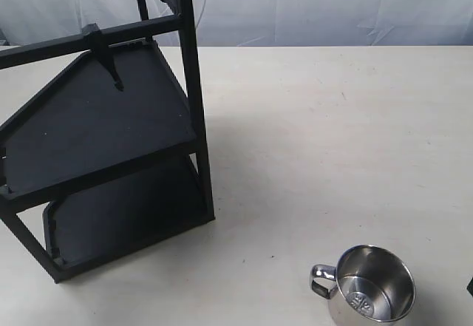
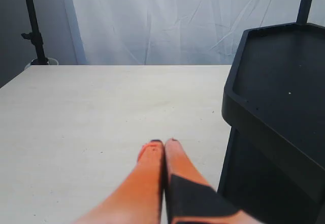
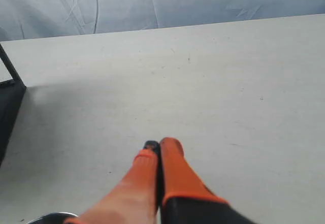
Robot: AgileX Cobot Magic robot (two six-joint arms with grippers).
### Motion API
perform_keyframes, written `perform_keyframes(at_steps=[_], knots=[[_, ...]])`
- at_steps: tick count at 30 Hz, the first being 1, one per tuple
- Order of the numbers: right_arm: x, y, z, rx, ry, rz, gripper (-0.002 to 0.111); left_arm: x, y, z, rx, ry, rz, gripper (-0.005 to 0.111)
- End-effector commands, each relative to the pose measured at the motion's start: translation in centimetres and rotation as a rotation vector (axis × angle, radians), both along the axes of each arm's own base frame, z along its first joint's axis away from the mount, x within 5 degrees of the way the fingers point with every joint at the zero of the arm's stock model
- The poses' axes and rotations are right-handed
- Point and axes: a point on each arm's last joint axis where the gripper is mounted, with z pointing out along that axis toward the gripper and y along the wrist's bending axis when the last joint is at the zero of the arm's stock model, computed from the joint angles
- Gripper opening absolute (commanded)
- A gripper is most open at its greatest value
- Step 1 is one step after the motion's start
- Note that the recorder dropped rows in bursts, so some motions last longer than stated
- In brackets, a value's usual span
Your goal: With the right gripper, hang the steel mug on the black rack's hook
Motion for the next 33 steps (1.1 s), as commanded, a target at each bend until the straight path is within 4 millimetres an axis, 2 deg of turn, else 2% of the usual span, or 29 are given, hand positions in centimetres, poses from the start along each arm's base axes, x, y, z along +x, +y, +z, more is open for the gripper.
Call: perform_keyframes(at_steps=[1,11,14,18,20,23,28,31,33], knots=[[0.0,0.0,0.0,-0.002,-0.010,-0.007,-0.001,0.1,0.0,-0.1,-0.008,-0.005,-0.001,0.000],[0.0,-0.1,0.0,-0.009,-0.015,-0.008,-0.001,0.1,0.0,-0.1,-0.008,-0.005,-0.001,0.000],[0.3,-0.2,1.0,0.024,-0.123,-0.031,-0.001,0.1,0.0,-0.1,-0.008,-0.005,-0.001,0.000],[0.4,-0.4,2.8,0.531,-0.274,-0.120,-0.001,0.1,0.0,-0.1,-0.008,-0.005,-0.001,0.000],[0.4,-0.9,3.4,0.725,-0.339,-0.176,-0.001,0.1,0.0,-0.1,-0.008,-0.005,-0.001,0.000],[0.4,-1.4,3.6,0.988,-0.347,-0.238,-0.001,0.1,0.0,-0.1,-0.008,-0.005,-0.001,0.000],[0.5,-0.8,3.3,1.019,-0.270,-0.205,-0.001,0.1,0.0,-0.1,-0.008,-0.005,-0.001,0.000],[1.0,-0.2,4.7,0.972,-0.198,-0.162,-0.001,0.1,0.0,-0.1,-0.008,-0.005,-0.001,0.000],[1.8,0.2,6.0,0.864,-0.136,-0.135,-0.001,0.1,0.0,-0.1,-0.008,-0.005,-0.001,0.000]])
